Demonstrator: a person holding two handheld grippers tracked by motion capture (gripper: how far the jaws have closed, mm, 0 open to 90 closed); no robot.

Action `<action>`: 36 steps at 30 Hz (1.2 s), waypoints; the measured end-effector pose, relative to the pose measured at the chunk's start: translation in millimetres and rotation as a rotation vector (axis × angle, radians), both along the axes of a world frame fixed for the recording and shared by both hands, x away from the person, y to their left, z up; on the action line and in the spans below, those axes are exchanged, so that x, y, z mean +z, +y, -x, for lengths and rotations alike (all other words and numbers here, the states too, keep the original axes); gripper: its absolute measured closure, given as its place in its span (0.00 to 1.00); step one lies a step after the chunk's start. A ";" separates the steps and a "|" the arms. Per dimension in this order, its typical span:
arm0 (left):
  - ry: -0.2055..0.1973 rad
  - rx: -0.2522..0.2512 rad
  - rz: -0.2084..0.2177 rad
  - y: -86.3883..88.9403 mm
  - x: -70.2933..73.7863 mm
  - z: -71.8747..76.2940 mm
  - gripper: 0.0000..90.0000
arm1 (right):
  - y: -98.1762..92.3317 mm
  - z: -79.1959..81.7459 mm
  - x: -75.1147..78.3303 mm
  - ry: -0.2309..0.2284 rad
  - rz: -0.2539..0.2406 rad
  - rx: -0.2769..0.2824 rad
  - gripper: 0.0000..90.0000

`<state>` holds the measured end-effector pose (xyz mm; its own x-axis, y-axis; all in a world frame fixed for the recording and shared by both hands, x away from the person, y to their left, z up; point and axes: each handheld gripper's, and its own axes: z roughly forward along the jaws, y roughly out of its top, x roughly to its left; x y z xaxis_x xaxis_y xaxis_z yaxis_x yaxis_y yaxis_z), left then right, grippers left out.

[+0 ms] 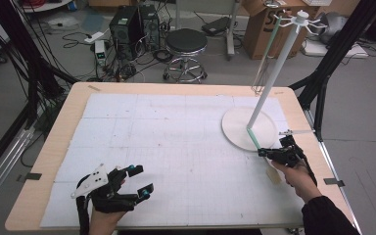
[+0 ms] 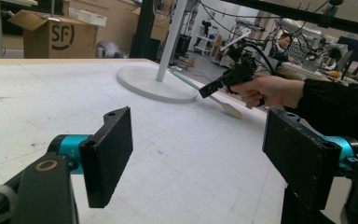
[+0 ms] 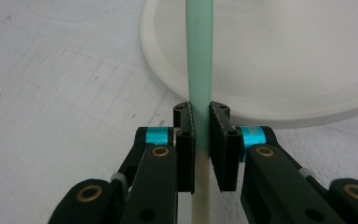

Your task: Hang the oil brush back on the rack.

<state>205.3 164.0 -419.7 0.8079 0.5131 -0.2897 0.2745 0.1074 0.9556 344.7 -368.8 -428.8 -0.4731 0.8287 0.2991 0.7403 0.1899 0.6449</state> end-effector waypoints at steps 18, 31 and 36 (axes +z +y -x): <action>0.001 0.000 -0.001 0.2 -0.2 -0.2 0.28 | -3.0 1.2 3.5 -0.003 -0.071 -0.003 0.92; 0.001 -0.001 -0.003 -0.6 0.0 -0.3 0.28 | -3.2 9.4 45.6 -0.097 -0.140 0.011 0.92; 0.002 -0.001 -0.001 -0.5 0.1 -0.2 0.28 | -2.9 14.2 70.8 -0.158 -0.186 0.023 0.92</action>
<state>205.5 163.5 -419.6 0.8082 0.5122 -0.2907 0.2762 0.1063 0.9552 330.5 -371.7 -358.1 -0.5446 0.7546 0.3661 0.6241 0.0730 0.7779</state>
